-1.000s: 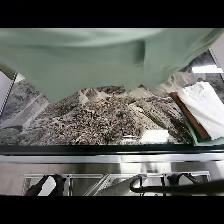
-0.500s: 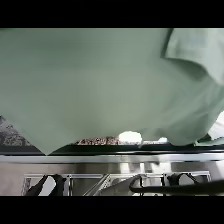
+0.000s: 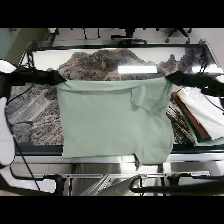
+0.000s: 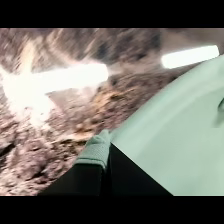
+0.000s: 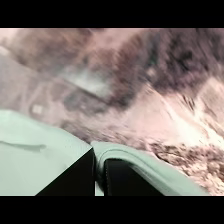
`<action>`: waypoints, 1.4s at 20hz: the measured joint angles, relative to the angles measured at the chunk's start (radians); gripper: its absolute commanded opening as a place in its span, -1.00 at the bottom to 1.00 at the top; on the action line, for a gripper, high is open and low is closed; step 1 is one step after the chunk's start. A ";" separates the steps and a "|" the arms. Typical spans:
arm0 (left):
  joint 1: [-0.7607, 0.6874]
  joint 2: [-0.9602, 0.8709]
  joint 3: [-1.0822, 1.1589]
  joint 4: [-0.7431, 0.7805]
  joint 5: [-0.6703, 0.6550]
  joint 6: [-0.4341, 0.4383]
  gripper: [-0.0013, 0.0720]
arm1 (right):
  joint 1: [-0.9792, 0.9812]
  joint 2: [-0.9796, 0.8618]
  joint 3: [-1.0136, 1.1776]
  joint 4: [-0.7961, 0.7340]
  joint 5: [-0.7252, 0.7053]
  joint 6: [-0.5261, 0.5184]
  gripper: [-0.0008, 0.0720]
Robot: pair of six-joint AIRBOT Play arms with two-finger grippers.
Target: Fold the shirts.
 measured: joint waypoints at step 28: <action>-0.009 -0.396 0.210 0.162 -0.016 -0.025 0.94 | 0.047 -0.270 0.109 -0.420 0.101 0.173 0.04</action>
